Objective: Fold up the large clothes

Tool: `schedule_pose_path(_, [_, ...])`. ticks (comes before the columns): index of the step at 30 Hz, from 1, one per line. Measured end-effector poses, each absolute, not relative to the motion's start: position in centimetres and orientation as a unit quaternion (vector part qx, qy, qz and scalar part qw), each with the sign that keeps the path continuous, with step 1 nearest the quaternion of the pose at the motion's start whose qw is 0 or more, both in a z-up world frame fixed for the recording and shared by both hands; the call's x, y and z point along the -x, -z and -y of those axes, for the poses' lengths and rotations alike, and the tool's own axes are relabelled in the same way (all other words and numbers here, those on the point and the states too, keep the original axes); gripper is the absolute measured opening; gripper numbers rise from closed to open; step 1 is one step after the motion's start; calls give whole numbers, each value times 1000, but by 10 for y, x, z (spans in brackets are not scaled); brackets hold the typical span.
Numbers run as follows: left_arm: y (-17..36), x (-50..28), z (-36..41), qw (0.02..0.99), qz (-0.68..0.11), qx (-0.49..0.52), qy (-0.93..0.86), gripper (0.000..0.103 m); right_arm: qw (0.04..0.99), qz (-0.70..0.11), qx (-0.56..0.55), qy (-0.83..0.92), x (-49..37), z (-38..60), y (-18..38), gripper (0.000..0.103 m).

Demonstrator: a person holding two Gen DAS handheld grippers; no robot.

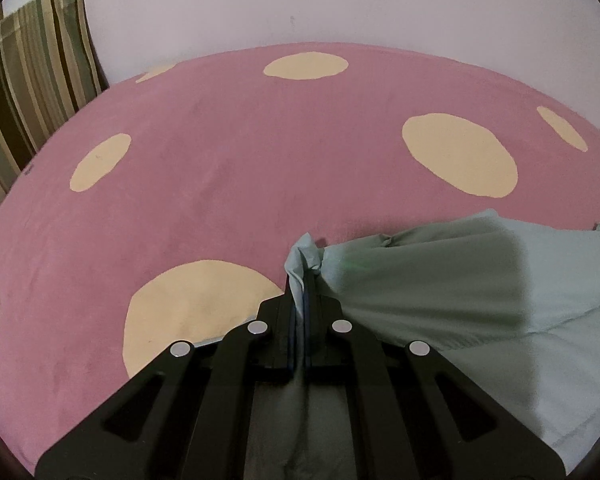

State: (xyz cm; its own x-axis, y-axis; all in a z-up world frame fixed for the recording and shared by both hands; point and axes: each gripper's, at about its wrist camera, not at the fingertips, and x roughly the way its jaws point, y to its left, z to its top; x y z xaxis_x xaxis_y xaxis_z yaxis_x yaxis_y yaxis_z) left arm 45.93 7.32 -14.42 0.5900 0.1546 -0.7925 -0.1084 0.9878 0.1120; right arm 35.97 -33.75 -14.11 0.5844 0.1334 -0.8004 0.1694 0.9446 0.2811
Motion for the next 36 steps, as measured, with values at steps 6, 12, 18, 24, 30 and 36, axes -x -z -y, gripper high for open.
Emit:
schedule_pose_path(6, [130,-455,-75,887,-452,-36,-90,21,872,-464,-155,11,-362,335,132,13])
schedule_pose_path(12, [82,-422,-87,899,-422,17,-117,36,886,-435,-155,42,-341,330,87,48])
schedule_pose_path(18, [61,-401,-25,912,-408,27,-38,47,895,-419,-148,-27,-332,261,56,48])
schedule_pose_path(24, [91,-410,31,900,-435,18,-10,47,891,-438,-102,-62,-350,192,72,48])
schedule_pose_path(30, [123,-420,36,896,-443,8,-21,52,882,-465,-68,-40,-359,175,113,48])
schedule_pose_path(36, [138,-424,34,904,-427,3,-24,53,889,-454,-58,-33,-360,170,132,49])
